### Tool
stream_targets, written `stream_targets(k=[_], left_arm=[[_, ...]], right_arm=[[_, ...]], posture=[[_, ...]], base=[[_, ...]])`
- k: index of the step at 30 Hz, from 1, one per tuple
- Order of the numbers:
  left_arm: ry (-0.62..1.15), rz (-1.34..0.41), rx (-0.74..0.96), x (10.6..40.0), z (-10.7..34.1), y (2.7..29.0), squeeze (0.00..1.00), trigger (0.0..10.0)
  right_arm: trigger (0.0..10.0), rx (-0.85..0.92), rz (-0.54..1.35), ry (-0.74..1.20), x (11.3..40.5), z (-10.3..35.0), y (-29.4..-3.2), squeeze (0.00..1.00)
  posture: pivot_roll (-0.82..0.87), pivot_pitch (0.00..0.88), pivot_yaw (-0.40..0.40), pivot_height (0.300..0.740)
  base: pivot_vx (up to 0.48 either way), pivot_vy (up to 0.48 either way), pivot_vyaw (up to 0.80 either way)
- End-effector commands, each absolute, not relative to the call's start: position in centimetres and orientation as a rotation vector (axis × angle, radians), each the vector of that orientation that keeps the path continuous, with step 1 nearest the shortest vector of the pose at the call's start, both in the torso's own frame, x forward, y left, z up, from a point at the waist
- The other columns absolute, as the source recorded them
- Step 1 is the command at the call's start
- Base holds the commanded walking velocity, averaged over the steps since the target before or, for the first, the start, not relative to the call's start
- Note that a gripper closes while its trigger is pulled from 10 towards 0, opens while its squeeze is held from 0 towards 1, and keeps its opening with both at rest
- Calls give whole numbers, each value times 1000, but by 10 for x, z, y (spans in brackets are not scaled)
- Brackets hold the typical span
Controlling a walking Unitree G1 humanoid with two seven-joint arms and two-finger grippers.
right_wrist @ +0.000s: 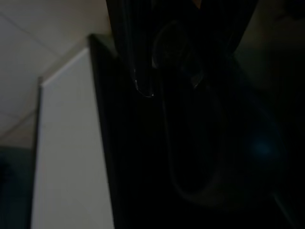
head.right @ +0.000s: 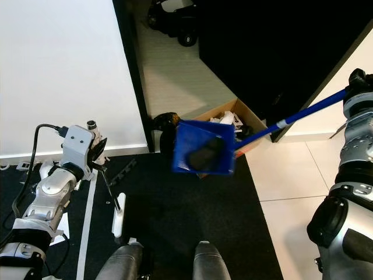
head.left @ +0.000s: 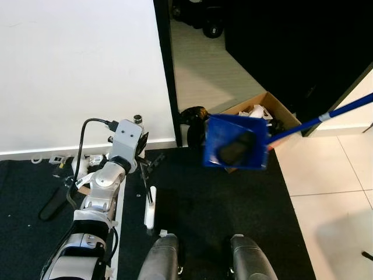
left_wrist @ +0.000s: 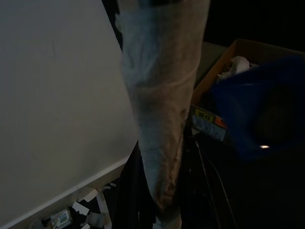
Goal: Sweep floor
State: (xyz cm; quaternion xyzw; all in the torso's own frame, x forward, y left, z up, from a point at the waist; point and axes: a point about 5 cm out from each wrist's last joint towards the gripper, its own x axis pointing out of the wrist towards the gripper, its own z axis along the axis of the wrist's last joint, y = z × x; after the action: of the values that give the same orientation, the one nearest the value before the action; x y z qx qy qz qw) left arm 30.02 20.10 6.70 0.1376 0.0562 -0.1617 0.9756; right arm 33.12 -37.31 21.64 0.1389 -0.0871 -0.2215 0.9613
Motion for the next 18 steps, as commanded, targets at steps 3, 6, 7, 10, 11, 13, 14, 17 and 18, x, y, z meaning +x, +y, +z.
stream_targets(k=[3,6,7,10,11,13,14,17,18], left_arm=[[96,-324,280,302,72,201,0,10000],[90,-325,277,302,73,201,0,10000],[90,-325,277,302,73,201,0,10000],[87,-325,275,302,74,201,0,10000],[88,-324,275,302,74,201,0,10000],[88,-325,273,301,74,201,0,10000],[88,-325,273,301,74,201,0,10000],[87,-326,272,301,74,202,0,10000],[86,-327,271,301,75,202,0,10000]], right_arm=[[10000,248,-498,-281,330,236,-378,0],[10000,267,-526,-311,330,239,-379,0],[10000,267,-526,-311,330,239,-379,0],[10000,278,-538,-324,330,240,-380,0],[10000,279,-545,-330,330,240,-381,0],[10000,270,-570,-340,329,240,-383,0],[10000,270,-570,-340,329,240,-383,0],[10000,265,-586,-344,327,239,-385,0],[10000,266,-595,-346,327,239,-386,0]], posture=[[-20,71,7,740],[-18,70,5,740],[-18,70,5,740],[-17,71,5,740],[-17,69,4,740],[-17,69,4,740],[-17,69,4,740],[-17,69,5,740],[-16,69,5,740]], base=[[0,0,0],[0,0,0],[0,0,0],[0,0,0],[0,0,0],[122,0,0],[244,0,0],[273,0,0],[304,0,0]])
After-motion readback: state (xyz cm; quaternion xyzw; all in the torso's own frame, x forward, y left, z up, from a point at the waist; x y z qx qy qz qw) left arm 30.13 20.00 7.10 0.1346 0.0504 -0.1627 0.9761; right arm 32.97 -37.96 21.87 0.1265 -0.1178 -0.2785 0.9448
